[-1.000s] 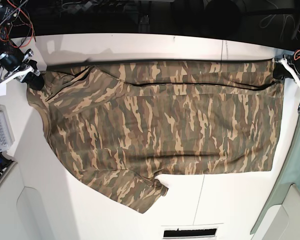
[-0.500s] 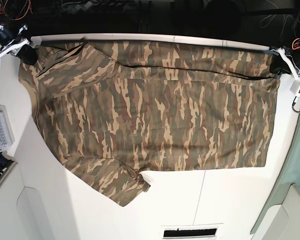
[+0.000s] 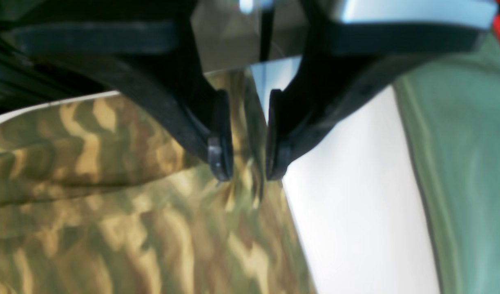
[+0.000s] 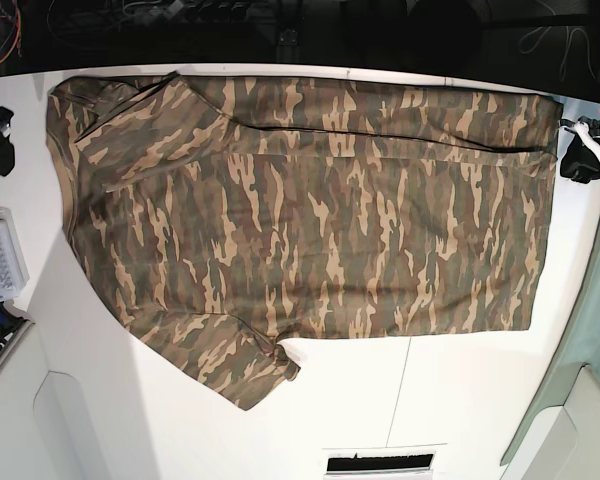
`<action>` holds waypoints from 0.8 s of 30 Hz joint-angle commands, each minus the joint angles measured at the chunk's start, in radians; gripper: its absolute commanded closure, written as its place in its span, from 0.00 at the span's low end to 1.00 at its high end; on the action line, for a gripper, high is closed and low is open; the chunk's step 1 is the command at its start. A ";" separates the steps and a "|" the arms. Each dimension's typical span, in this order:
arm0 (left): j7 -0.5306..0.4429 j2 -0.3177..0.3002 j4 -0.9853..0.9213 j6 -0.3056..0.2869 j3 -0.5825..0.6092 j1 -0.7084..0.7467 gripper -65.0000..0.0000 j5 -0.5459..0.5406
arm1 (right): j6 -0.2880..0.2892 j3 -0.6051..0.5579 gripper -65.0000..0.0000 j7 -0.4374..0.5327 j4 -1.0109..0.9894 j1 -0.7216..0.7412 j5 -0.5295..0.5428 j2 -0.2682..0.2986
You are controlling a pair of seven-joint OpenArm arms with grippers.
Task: Layout the t-shirt on the table in an organized manner, then fold the t-shirt properly
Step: 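Release the edge and move both grippers to the t-shirt's sides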
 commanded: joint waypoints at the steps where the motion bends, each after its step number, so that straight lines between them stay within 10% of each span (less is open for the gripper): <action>1: -0.031 -0.020 0.021 0.021 -0.010 -0.003 0.72 -0.007 | 0.006 0.004 0.57 0.021 0.017 0.037 0.000 0.020; 16: -0.112 -0.020 0.024 0.088 0.043 -0.033 0.72 0.019 | -0.165 -0.291 0.57 0.251 -0.325 0.460 -0.431 0.052; 24: -0.131 -0.020 -0.108 0.130 0.115 -0.193 0.72 0.048 | -0.173 -0.306 0.57 0.334 -0.699 0.662 -0.483 0.117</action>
